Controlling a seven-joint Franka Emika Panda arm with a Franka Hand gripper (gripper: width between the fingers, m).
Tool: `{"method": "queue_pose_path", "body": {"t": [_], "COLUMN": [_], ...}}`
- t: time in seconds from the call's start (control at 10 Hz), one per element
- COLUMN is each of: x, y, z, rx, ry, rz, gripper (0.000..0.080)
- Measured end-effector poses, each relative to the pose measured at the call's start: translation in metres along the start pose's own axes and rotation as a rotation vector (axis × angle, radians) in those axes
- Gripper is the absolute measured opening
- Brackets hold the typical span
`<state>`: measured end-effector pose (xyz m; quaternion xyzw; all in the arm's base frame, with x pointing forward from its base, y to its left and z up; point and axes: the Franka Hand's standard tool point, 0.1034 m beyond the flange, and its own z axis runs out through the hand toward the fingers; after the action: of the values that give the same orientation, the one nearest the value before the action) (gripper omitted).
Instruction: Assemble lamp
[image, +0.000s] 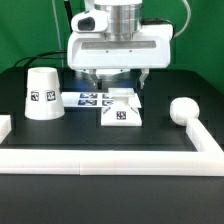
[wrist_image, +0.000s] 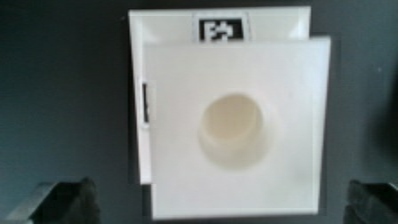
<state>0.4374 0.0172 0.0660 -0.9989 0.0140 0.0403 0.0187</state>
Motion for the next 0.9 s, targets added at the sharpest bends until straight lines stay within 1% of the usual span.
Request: {"method": "queue_pose_path", "body": {"t": [0.1,0.3,0.6,0.9], "x": [-0.004,-0.005,-0.006,-0.008], "y": [-0.002,-0.005,-0.006,-0.006], "z": [0.003,0.005,0.017,0.021], "rx": [-0.001,-0.002,-0.002,-0.002], "ry": [0.000,-0.005,-0.001,-0.007], "rz": [-0.004,-0.013,-0.016,-0.030], "gripper": [0.0700,0.0700,0.0700,0.0700]}}
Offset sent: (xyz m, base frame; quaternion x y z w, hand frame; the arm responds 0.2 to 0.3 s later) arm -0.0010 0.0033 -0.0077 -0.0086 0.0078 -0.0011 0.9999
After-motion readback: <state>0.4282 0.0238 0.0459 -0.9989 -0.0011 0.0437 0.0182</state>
